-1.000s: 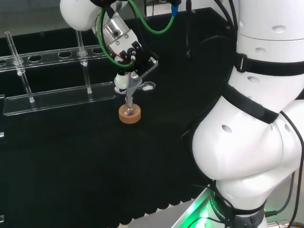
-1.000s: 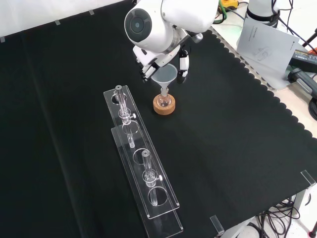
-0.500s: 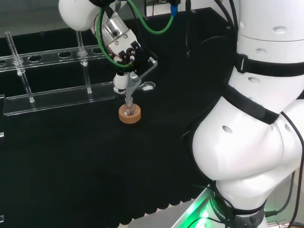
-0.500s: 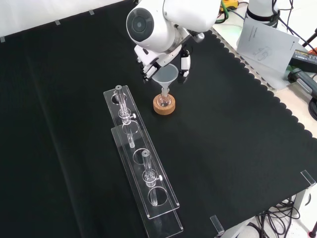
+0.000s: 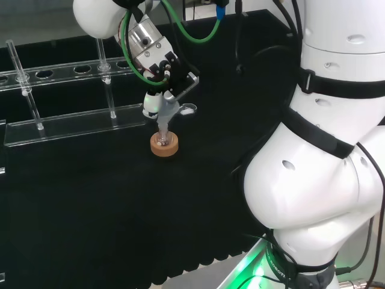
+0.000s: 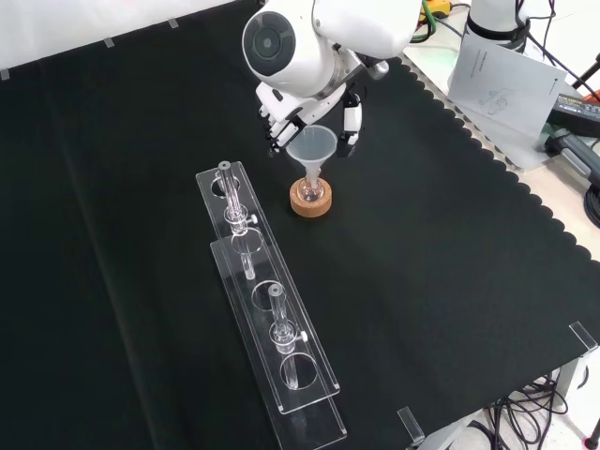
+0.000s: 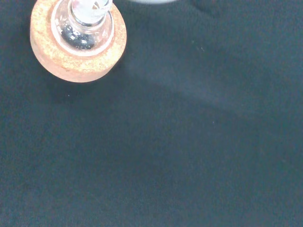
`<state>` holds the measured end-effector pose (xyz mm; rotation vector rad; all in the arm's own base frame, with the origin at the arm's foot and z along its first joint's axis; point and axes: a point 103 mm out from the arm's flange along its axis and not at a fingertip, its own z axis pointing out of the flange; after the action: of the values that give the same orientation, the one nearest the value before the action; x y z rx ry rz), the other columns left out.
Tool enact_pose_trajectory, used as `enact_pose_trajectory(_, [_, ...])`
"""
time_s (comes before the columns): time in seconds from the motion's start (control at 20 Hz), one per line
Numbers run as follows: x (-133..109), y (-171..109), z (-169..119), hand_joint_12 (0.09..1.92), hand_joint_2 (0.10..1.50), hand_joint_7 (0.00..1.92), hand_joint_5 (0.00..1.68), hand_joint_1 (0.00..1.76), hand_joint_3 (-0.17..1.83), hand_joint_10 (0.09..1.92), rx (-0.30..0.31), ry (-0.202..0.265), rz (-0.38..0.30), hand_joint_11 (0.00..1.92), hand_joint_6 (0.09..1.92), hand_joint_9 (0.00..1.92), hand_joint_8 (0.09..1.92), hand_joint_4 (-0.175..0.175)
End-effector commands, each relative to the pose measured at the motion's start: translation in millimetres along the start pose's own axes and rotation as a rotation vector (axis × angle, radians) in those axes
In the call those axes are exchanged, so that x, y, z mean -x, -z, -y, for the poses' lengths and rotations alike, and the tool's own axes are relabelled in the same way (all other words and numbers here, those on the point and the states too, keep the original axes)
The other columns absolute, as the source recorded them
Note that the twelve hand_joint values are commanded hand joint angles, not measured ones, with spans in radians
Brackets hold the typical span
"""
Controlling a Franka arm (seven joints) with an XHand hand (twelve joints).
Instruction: Place the funnel on the round-bottom flask.
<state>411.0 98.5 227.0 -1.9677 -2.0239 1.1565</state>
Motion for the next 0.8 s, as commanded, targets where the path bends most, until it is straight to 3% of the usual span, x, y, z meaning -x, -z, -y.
enact_pose_trajectory(0.05, [0.3, 0.1, 2.0, 1.42, 0.72, 0.12, 0.38, 0.5, 0.33, 0.7, 0.0, -0.002, 0.002, 0.34, 0.13, 0.42, 0.74, -0.063])
enact_pose_trajectory(0.2, [2.2, 1.4, 4.1, 1.44, 0.72, 0.03, 0.36, 0.49, 0.31, 0.74, 0.016, -0.005, -0.005, 0.28, 0.09, 0.3, 0.71, -0.06])
enact_pose_trajectory(0.35, [5.9, 8.5, 9.8, 1.47, 0.72, 0.0, 0.32, 0.49, 0.28, 0.79, 0.045, -0.006, -0.016, 0.21, 0.09, 0.16, 0.52, -0.057])
enact_pose_trajectory(0.5, [11.5, 20.1, 18.1, 1.48, 0.72, 0.0, 0.3, 0.48, 0.27, 0.8, 0.077, -0.008, -0.029, 0.19, 0.09, 0.11, 0.46, -0.057])
enact_pose_trajectory(0.8, [32.5, 39.4, 34.5, 1.49, 0.73, 0.01, 0.3, 0.47, 0.25, 0.81, 0.138, -0.012, -0.097, 0.18, 0.09, 0.16, 0.61, -0.058])
